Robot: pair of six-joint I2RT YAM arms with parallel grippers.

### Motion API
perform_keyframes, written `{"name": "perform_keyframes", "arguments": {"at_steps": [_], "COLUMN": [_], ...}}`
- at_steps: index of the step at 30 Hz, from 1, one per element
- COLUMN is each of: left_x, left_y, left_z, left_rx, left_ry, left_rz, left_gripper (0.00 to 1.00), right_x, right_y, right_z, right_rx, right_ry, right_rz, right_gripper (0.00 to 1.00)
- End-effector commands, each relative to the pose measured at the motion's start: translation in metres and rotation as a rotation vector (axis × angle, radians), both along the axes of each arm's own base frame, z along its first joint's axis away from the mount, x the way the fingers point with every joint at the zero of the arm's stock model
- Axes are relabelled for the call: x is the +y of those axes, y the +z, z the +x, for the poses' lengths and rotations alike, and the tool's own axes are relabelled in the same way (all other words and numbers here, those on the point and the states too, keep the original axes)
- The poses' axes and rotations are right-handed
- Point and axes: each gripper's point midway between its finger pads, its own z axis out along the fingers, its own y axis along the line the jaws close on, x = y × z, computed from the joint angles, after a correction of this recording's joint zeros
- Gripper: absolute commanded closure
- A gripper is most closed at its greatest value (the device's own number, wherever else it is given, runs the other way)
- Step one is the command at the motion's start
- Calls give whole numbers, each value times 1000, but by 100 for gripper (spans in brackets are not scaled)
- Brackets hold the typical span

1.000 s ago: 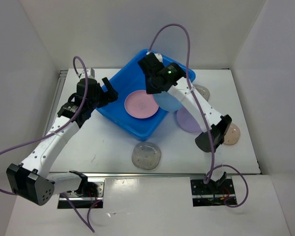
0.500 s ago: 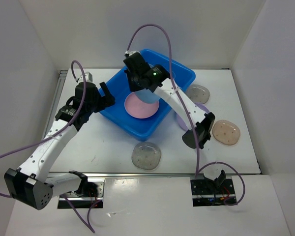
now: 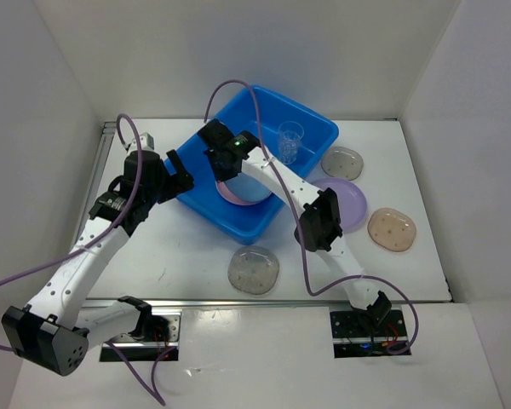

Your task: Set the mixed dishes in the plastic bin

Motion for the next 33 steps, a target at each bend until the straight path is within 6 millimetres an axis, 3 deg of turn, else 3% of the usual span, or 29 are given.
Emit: {"name": "perform_keyframes", "arguments": {"at_steps": [1, 7, 12, 16, 18, 19, 21, 23, 26, 27, 30, 31, 33], "left_x": [5, 6, 7, 9, 9, 11, 11, 11, 11, 13, 15, 15, 15], "left_y": [5, 5, 7, 6, 6, 6, 6, 6, 7, 8, 9, 11, 11], "left_z": [-1, 1, 0, -2, -2, -2, -2, -2, 0, 0, 1, 3, 3], "left_rx": [-26, -36, -45, -47, -47, -48, -49, -49, -58, -59, -69, -78, -78], "left_ry": [16, 24, 14, 22, 17, 24, 20, 20, 15, 24, 22, 23, 17], "left_rz": [1, 3, 16, 21, 30, 35, 42, 42, 48, 53, 72, 69, 78], "left_gripper": [0, 0, 0, 0, 0, 0, 0, 0, 0, 0, 0, 0, 0], "right_x": [9, 10, 10, 8, 10, 11, 12, 14, 21, 18, 8, -10, -45], "right_y": [14, -8, -19, -25, -21, -18, -8, 16, 75, 116, 175, 193, 211], "right_z": [11, 11, 12, 20, 21, 22, 23, 26, 18, 13, 7, -5, 5], "right_rx": [-74, -48, -34, -41, -49, -56, -71, -109, -161, -213, -318, -337, -374], "right_ry": [12, 13, 13, -2, -2, -3, -3, -5, 32, 38, 13, -10, -107], "right_rz": [16, -12, -26, -31, -24, -16, 0, 39, 158, 220, 316, 330, 362], "right_gripper": [98, 98, 88, 88, 76, 62, 56, 44, 36, 30, 24, 21, 21]}}
